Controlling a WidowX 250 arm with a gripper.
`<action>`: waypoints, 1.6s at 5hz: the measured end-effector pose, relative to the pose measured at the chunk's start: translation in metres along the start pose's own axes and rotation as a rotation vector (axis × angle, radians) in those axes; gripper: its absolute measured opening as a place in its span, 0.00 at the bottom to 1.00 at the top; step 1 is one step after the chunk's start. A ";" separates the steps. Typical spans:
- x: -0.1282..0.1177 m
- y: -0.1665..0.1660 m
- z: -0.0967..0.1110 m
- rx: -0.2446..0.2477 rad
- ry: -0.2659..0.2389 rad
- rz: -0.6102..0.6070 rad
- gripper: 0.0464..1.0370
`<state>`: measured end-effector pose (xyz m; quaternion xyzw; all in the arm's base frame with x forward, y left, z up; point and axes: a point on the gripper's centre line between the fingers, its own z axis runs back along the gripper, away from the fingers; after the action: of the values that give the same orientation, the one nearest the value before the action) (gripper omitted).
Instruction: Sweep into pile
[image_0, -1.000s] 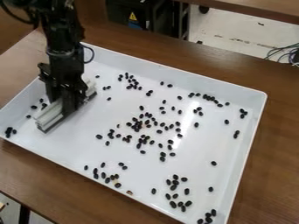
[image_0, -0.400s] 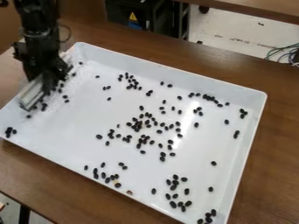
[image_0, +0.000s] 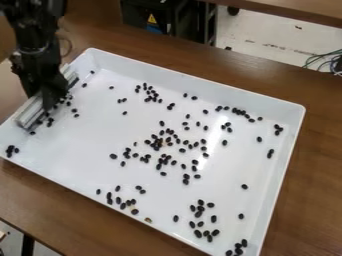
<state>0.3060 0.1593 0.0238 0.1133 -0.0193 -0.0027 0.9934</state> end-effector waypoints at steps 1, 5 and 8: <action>-0.002 -0.004 -0.008 0.020 -0.010 -0.016 0.31; -0.001 -0.038 -0.016 -0.151 0.019 -0.002 0.31; 0.001 -0.166 0.017 -0.317 0.032 -0.077 0.31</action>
<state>0.3067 -0.0060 0.0032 -0.0442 0.0013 -0.0420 0.9981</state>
